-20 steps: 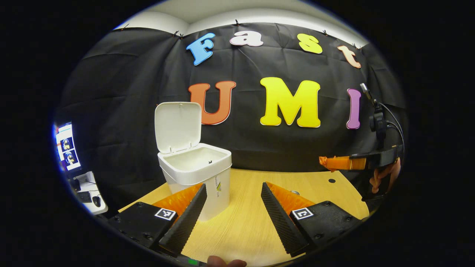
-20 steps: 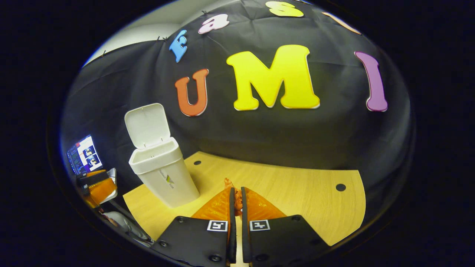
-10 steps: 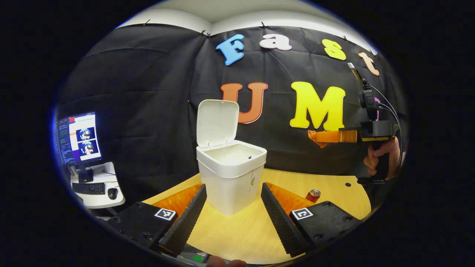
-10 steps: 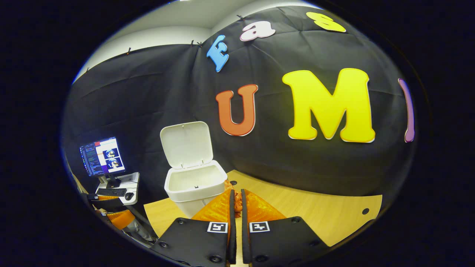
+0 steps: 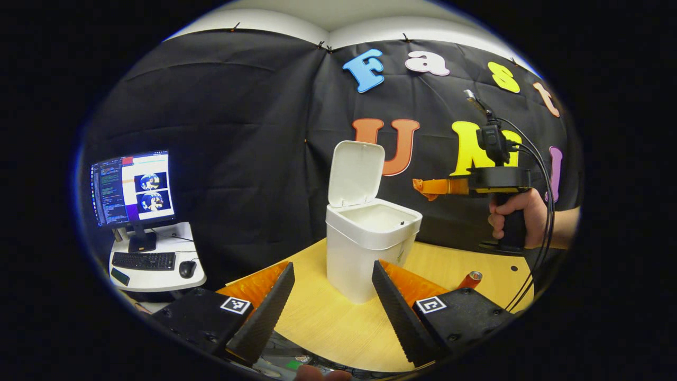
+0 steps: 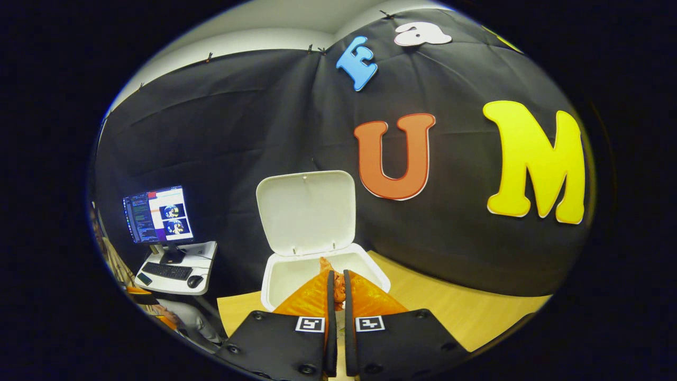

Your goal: Press the lid of the desktop garbage bin to open it, pick up the crumpled paper on the desktop and throw it into the bin, then pick up the pop can on the desktop and drop it into the bin, and finally close the garbage bin lid.

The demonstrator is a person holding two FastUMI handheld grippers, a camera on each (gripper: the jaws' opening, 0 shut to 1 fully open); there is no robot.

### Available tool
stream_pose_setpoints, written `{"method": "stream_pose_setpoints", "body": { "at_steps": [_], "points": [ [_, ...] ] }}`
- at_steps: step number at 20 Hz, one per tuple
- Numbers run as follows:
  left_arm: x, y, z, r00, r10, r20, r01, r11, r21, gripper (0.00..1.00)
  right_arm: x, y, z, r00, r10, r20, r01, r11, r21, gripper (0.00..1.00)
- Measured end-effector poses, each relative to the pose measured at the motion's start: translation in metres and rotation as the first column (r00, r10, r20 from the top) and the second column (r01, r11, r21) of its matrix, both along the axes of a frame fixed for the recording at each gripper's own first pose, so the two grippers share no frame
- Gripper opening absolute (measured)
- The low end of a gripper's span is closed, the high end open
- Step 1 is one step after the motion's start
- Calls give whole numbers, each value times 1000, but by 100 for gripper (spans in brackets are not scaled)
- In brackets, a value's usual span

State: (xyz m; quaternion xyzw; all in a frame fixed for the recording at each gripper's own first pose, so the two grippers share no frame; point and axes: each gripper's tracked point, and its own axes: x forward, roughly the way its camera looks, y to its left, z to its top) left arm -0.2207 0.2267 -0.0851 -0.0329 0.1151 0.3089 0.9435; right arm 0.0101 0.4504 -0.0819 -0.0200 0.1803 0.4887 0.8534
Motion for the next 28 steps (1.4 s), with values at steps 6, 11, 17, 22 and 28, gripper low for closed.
{"method": "stream_pose_setpoints", "body": {
  "at_steps": [6, 11, 17, 22, 28],
  "points": [
    [-2, 14, 13, 1000, 13, 6, -13, 1000, 28, 97, 7, 45, -16, 995, 39, 90, -33, 997, -63, 12],
    [-2, 19, 11, 1000, 9, 3, -9, 999, 31, 97, 12, 57, -29, 997, 22, 69, -17, 997, -79, 24],
    [6, 17, 15, 1000, -29, -6, 30, 998, 52, 97, 13, 60, -39, 999, 18, 45, -13, 996, -91, 31],
    [15, 12, 20, 997, -75, -3, 75, 994, 83, 97, 17, 54, -34, 1000, -6, 29, 8, 997, -74, 54],
    [38, -5, 21, 989, -144, 16, 143, 988, 62, 97, 23, 13, 8, 995, -86, 42, 84, 996, 29, 83]
  ]
}}
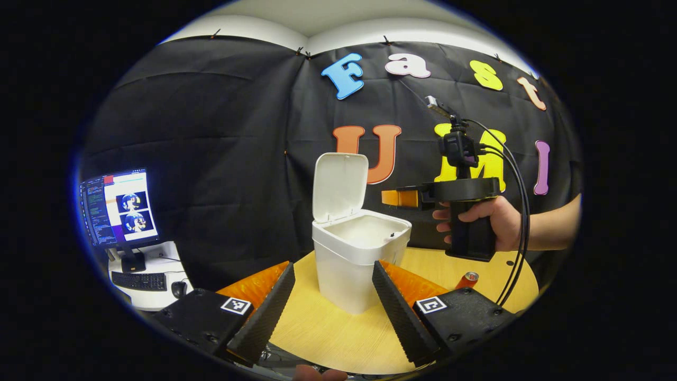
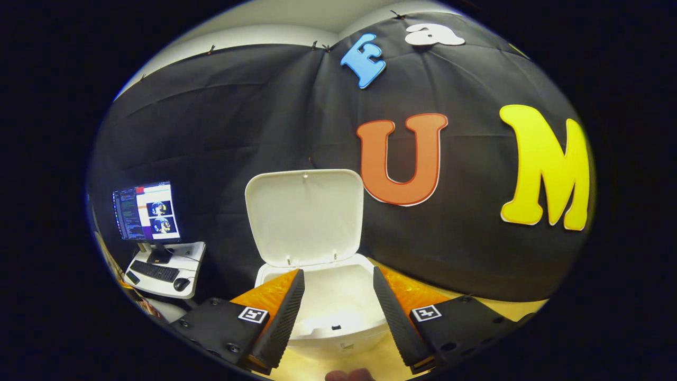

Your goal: Press the lid of the desktop garbage bin to open it, pick up the crumpled paper on the desktop and throw it into the bin, then pick up the pop can on the desktop and drop it into the bin, and finally close the garbage bin lid.

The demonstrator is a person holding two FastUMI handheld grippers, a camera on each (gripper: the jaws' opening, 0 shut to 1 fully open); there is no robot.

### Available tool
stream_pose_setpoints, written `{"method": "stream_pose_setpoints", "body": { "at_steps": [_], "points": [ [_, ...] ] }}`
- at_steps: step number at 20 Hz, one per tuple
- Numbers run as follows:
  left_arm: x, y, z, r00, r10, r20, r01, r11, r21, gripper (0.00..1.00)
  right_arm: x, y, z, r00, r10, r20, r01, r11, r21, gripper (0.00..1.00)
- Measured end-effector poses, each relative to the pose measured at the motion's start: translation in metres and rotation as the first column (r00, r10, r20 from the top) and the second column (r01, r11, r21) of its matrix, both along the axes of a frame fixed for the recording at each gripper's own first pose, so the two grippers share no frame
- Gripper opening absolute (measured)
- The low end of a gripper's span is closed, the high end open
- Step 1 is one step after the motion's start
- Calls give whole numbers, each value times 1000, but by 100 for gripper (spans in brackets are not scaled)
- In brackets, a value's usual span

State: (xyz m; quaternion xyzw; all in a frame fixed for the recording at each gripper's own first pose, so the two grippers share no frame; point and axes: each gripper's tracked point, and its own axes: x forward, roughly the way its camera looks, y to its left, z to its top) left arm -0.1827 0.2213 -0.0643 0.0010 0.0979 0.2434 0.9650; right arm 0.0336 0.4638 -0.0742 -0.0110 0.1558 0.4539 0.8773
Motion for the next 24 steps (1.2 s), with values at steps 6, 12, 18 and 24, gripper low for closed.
{"method": "stream_pose_setpoints", "body": {
  "at_steps": [6, 12, 18, 24],
  "points": [
    [29, -26, 2, 995, -97, 13, 97, 995, 12, 97, 10, -78, 30, 990, -129, 60, 127, 991, 35, 90],
    [68, -75, -6, 969, -248, 15, 248, 969, 20, 97, 7, -177, 41, 957, -280, 72, 277, 960, 47, 90],
    [101, -138, -20, 908, -418, 5, 418, 908, 14, 97, 4, -290, 30, 889, -452, 71, 453, 892, 15, 90],
    [123, -184, -52, 850, -526, 5, 526, 850, -17, 97, -14, -391, 9, 800, -595, 75, 598, 801, -34, 90]
  ]
}}
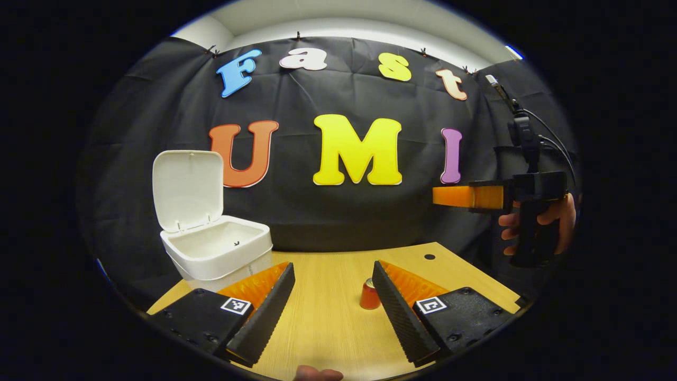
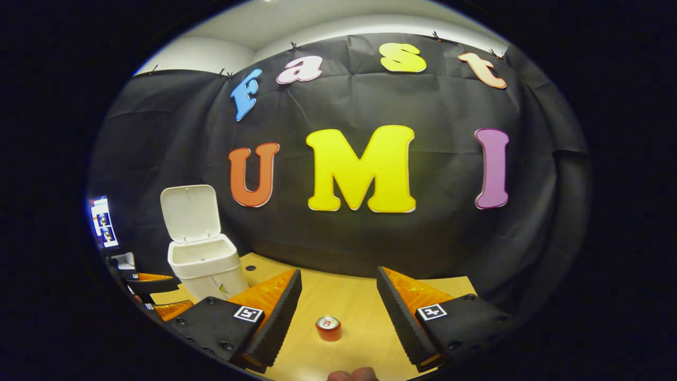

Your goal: Press the lid of the desktop garbage bin to open it, pick up the crumpled paper on the desktop and throw it into the bin, then pick up the pop can on the desktop and drop it into the bin, and finally close the garbage bin lid.

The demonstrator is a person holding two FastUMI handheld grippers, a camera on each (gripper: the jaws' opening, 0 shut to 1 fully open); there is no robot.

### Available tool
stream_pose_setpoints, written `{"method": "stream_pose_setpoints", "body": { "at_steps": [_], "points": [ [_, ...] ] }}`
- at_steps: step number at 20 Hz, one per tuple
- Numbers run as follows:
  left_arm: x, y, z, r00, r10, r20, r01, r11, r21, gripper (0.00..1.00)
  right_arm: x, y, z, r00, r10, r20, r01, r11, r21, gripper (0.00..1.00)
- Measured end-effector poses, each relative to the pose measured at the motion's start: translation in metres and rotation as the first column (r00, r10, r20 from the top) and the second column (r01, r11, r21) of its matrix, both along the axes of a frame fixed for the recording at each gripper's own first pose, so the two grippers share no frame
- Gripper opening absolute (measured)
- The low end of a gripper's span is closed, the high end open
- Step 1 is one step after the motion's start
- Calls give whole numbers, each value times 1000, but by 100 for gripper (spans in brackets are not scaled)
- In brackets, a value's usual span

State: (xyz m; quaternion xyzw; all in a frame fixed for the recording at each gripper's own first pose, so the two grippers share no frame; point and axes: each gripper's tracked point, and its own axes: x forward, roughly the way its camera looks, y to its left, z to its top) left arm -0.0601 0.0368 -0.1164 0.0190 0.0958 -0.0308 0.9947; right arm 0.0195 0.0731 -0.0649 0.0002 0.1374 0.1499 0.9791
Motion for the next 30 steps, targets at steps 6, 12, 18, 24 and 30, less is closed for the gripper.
{"method": "stream_pose_setpoints", "body": {
  "at_steps": [6, 12, 18, 24, 30],
  "points": [
    [15, -31, -51, 996, -46, -73, 48, 999, 19, 98, -26, -70, -14, 993, -116, -23, 115, 992, -59, 90],
    [46, -56, -103, 993, -68, -93, 71, 997, 22, 98, -49, -121, -18, 981, -196, -2, 195, 974, -112, 90],
    [84, -83, -165, 985, -93, -146, 97, 995, 20, 98, -61, -153, -29, 963, -268, -19, 263, 954, -141, 90],
    [115, -105, -215, 974, -118, -191, 124, 992, 19, 98, -67, -179, -45, 948, -315, -52, 301, 936, -183, 90],
    [140, -105, -245, 973, -81, -216, 91, 995, 34, 98, -64, -184, -55, 941, -327, -90, 307, 933, -188, 90]
  ]
}}
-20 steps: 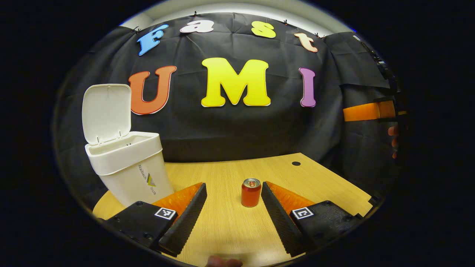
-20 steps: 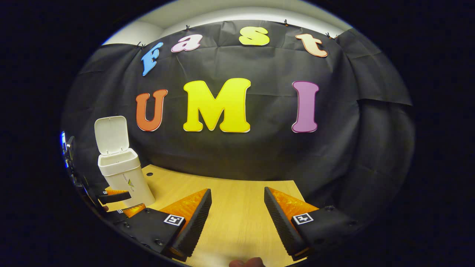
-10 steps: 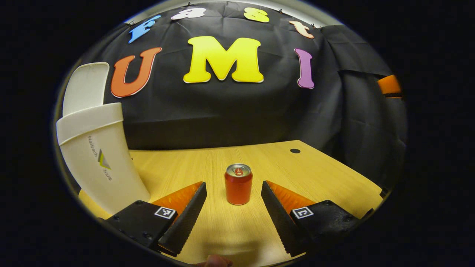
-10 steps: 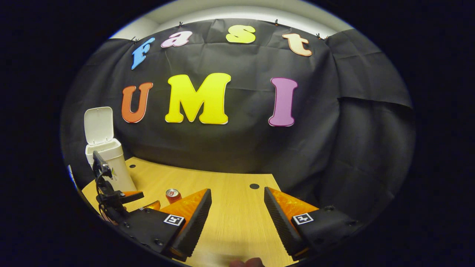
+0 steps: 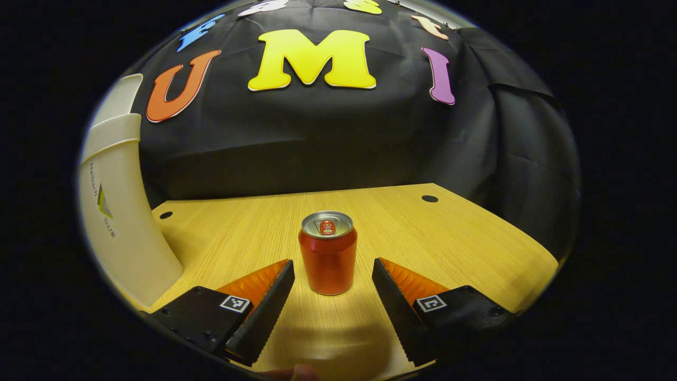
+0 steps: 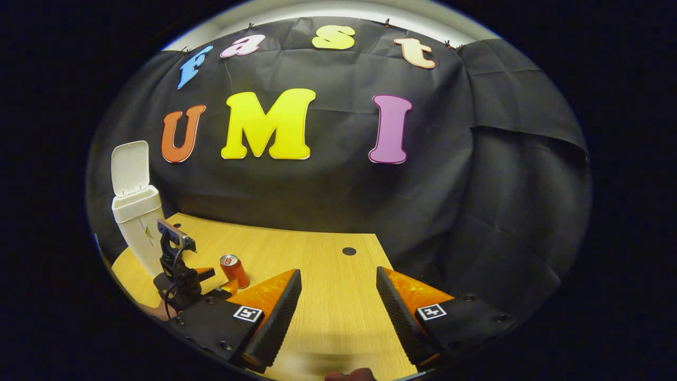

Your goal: Press the lid of the desktop garbage bin to open it, pick up the crumpled paper on the desktop and throw it into the bin, then pick up the pop can on the desktop and drop it into the bin, and finally close the garbage bin lid.

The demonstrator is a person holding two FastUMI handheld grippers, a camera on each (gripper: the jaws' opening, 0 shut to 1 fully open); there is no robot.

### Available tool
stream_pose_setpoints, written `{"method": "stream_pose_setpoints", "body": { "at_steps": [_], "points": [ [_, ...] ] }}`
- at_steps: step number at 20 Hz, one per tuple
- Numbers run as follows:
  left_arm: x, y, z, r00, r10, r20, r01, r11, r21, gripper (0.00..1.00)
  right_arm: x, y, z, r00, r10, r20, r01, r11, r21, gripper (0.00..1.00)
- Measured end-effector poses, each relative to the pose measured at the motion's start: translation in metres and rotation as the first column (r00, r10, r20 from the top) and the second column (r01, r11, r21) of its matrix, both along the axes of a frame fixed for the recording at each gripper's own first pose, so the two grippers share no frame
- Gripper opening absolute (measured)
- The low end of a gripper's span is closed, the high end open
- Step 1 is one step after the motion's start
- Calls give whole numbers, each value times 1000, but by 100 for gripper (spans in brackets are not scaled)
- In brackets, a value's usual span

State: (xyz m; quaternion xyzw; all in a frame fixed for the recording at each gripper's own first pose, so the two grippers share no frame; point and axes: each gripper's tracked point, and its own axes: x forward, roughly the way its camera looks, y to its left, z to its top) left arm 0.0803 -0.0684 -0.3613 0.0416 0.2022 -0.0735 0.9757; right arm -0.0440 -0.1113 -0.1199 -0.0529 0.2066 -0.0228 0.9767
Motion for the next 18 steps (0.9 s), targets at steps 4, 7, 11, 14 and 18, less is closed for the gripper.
{"method": "stream_pose_setpoints", "body": {
  "at_steps": [4, 7, 11, 14, 18],
  "points": [
    [9, 0, -11, 1000, 1, -13, -1, 1000, 2, 98, 10, 1, -7, 1000, 13, -24, -13, 1000, -3, 90],
    [15, 2, -17, 1000, 5, -19, -5, 1000, 3, 97, 18, 5, -13, 999, 19, -41, -19, 1000, 4, 90],
    [24, 8, -26, 999, 27, -38, -27, 1000, -5, 98, 27, 9, -21, 998, 28, -65, -28, 1000, 8, 90],
    [31, 8, -32, 998, 31, -55, -32, 999, -21, 98, 33, 11, -26, 997, 31, -75, -30, 1000, 4, 90],
    [41, 9, -39, 996, 34, -84, -37, 999, -35, 98, 40, 13, -28, 996, 27, -86, -27, 1000, 6, 90]
  ]
}}
